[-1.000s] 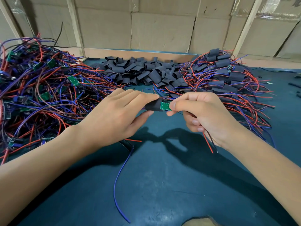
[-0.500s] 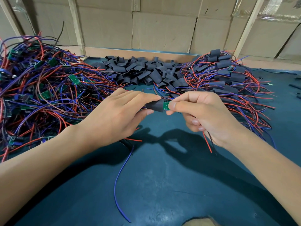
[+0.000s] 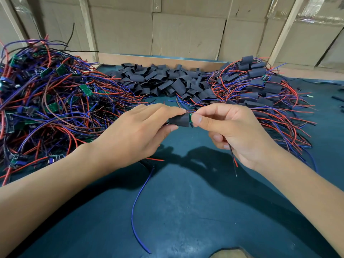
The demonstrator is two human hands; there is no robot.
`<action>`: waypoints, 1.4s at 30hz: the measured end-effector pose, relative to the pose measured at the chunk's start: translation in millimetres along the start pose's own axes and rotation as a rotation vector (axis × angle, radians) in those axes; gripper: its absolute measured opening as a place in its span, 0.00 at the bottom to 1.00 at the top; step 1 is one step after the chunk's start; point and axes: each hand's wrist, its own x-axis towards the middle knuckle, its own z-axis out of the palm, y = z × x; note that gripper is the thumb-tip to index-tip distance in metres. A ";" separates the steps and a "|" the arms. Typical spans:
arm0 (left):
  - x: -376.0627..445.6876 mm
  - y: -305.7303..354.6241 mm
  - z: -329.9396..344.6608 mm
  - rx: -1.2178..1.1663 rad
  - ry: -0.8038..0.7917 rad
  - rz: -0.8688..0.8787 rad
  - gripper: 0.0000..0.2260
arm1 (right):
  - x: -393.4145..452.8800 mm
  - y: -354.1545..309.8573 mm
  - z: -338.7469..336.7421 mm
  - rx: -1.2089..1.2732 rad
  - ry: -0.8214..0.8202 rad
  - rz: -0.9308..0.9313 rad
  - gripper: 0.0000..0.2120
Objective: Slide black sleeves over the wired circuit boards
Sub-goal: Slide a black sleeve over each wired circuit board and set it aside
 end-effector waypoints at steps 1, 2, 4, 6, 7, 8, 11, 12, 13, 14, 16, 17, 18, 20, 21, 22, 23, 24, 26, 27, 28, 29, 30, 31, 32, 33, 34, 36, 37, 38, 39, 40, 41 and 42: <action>0.0 -0.1 0.0 0.007 0.000 0.000 0.15 | 0.1 0.5 0.4 -0.012 0.012 -0.004 0.12; 0.0 -0.2 0.0 0.016 0.000 -0.003 0.15 | 0.3 0.9 0.9 -0.028 0.028 -0.008 0.12; 0.2 -0.4 -0.5 0.037 -0.003 -0.007 0.15 | 0.5 0.9 1.9 -0.046 0.057 -0.017 0.09; 1.0 -0.5 -1.6 0.077 -0.013 0.001 0.15 | 0.5 0.4 1.9 -0.048 0.068 -0.022 0.08; 1.7 -0.5 -2.2 0.104 -0.018 0.011 0.15 | 0.5 0.3 1.7 -0.051 0.071 -0.025 0.09; 2.4 -0.3 -2.5 0.127 -0.025 0.019 0.15 | 0.2 0.2 1.5 -0.058 0.074 -0.029 0.09; 3.3 0.5 -3.6 0.159 -0.047 0.029 0.16 | 0.2 1.6 0.4 -0.104 0.074 -0.065 0.05; 3.2 0.9 -3.6 0.161 -0.050 0.028 0.16 | 0.3 2.3 -0.1 -0.122 0.072 -0.081 0.03; 3.1 1.2 -3.6 0.162 -0.052 0.028 0.16 | 0.2 2.7 -0.3 -0.134 0.068 -0.094 0.01; 3.1 1.5 -3.7 0.163 -0.052 0.027 0.16 | 0.1 3.2 -0.2 -0.138 0.064 -0.106 0.02; 3.1 1.9 -4.1 0.162 -0.051 0.023 0.16 | -0.2 4.2 0.5 -0.135 0.056 -0.130 0.05; 3.1 1.9 -4.2 0.159 -0.051 0.021 0.16 | -0.2 4.4 1.1 -0.134 0.056 -0.134 0.06; 3.0 1.9 -4.1 0.155 -0.050 0.020 0.16 | -0.3 4.5 1.7 -0.132 0.056 -0.131 0.07; 2.5 1.5 -4.2 0.146 -0.051 0.011 0.16 | -0.2 4.2 2.0 -0.128 0.062 -0.121 0.07; 2.4 1.4 -4.4 0.141 -0.052 0.008 0.16 | -0.5 3.7 1.6 -0.132 0.066 -0.124 0.08; 2.4 1.2 -4.6 0.140 -0.053 0.007 0.16 | -0.8 3.2 0.8 -0.145 0.071 -0.133 0.08; 2.5 1.2 -4.4 0.144 -0.055 0.010 0.16 | -1.5 2.4 0.1 -0.166 0.073 -0.148 0.08; 2.8 1.4 -4.0 0.153 -0.057 0.016 0.16 | -2.3 1.8 0.0 -0.196 0.072 -0.171 0.09; 3.0 2.2 -2.9 0.178 -0.061 0.029 0.15 | -4.1 2.2 1.6 -0.279 0.067 -0.221 0.09; 2.9 2.6 -2.5 0.187 -0.061 0.031 0.15 | -4.8 3.4 3.3 -0.325 0.070 -0.235 0.09; 2.6 3.1 -2.5 0.191 -0.059 0.031 0.15 | -5.3 4.3 4.9 -0.361 0.079 -0.239 0.08; 2.4 3.6 -2.8 0.192 -0.055 0.033 0.15 | -5.6 4.9 6.6 -0.381 0.093 -0.237 0.08; 2.2 3.7 -2.7 0.189 -0.049 0.040 0.15 | -5.8 5.5 7.9 -0.394 0.110 -0.233 0.08; 2.1 3.7 -2.3 0.186 -0.041 0.048 0.15 | -6.1 5.8 8.7 -0.405 0.128 -0.236 0.08; 2.0 3.7 -1.6 0.185 -0.033 0.057 0.15 | -6.3 6.1 9.0 -0.418 0.145 -0.244 0.08; 2.1 3.7 -0.8 0.182 -0.026 0.070 0.16 | -6.8 5.9 9.2 -0.427 0.161 -0.253 0.08; 2.1 3.9 -0.1 0.171 -0.025 0.082 0.17 | -7.2 5.6 9.5 -0.428 0.173 -0.260 0.07; 2.4 1.9 -0.9 0.119 -0.054 0.080 0.20 | -6.8 4.9 9.9 -0.418 0.184 -0.263 0.08; 2.6 -0.8 -1.7 0.093 -0.081 0.054 0.22 | -6.1 4.3 9.4 -0.411 0.187 -0.262 0.09; 2.2 -4.3 -2.7 0.078 -0.111 0.003 0.23 | -5.2 2.9 7.7 -0.401 0.191 -0.263 0.10; 1.4 -8.5 -3.8 0.095 -0.145 -0.077 0.24 | -3.9 0.5 4.3 -0.391 0.205 -0.271 0.09; 0.5 -13.2 -5.5 0.161 -0.193 -0.184 0.24 | -2.1 -2.6 -1.0 -0.386 0.236 -0.285 0.09; 0.1 -17.1 -8.0 0.269 -0.269 -0.307 0.24 | -0.2 -6.4 -8.4 -0.389 0.285 -0.302 0.09; -0.2 -20.6 -10.7 0.375 -0.364 -0.426 0.24 | 1.9 -10.6 -17.2 -0.403 0.346 -0.318 0.09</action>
